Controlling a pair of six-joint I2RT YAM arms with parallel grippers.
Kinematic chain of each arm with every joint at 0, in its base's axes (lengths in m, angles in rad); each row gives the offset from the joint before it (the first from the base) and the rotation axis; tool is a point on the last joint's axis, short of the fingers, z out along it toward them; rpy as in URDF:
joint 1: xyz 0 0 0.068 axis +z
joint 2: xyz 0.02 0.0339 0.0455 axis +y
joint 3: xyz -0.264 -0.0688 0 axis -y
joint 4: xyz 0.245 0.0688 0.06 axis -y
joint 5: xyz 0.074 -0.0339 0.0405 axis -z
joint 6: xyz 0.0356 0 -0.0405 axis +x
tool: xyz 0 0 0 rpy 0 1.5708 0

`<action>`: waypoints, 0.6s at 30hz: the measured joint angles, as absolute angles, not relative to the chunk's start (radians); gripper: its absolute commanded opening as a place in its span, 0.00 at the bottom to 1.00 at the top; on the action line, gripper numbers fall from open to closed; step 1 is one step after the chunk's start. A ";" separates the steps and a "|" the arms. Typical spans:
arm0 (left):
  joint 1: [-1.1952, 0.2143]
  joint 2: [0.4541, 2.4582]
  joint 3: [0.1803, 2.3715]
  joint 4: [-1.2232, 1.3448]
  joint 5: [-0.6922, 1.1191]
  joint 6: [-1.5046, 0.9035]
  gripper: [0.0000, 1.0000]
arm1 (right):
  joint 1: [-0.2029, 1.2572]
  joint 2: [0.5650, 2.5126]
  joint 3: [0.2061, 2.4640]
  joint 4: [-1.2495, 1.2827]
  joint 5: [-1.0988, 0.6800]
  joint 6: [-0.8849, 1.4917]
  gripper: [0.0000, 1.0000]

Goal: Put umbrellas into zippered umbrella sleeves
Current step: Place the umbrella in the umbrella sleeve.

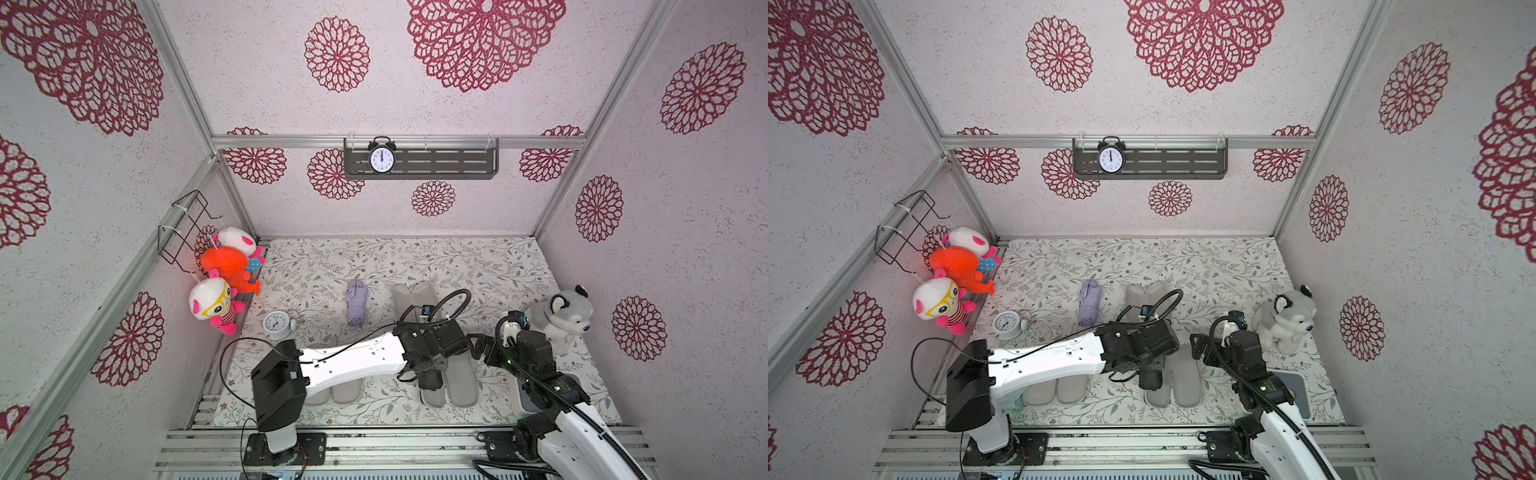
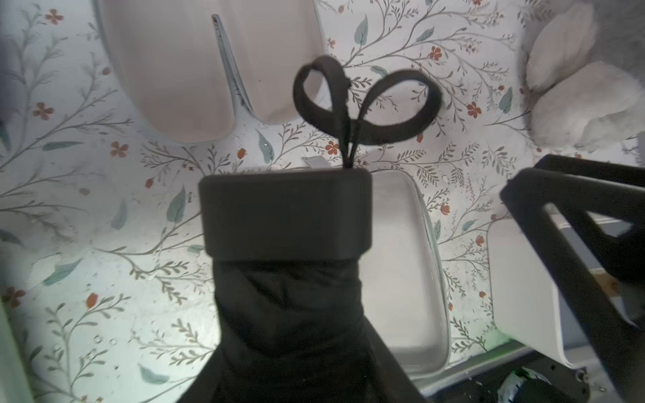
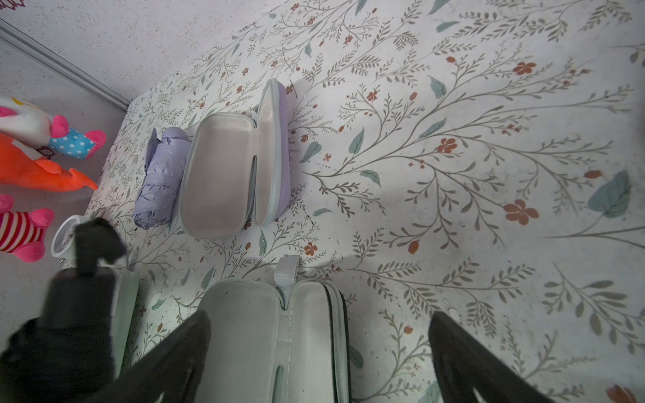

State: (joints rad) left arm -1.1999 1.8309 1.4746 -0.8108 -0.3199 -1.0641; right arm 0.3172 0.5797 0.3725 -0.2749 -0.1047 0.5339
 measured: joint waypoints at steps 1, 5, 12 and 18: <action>-1.200 1.858 1.481 -0.812 -0.313 -1.062 0.44 | 0.317 0.574 0.373 -0.276 -0.101 0.534 0.99; -1.203 1.938 1.486 -0.810 -0.269 -1.062 0.45 | 0.317 0.554 0.373 -0.283 -0.080 0.537 0.99; -1.200 1.996 1.436 -0.776 -0.233 -1.071 0.47 | 0.317 0.558 0.364 -0.290 -0.022 0.554 0.98; -1.191 2.017 1.419 -0.743 -0.208 -1.082 0.57 | 0.317 0.567 0.364 -0.290 -0.022 0.555 0.98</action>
State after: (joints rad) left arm -1.1908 2.0174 1.4193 -0.7429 -0.2085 -1.0817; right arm 0.3172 0.5674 0.3637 -0.2897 -0.0216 0.5549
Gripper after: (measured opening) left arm 0.550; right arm 0.980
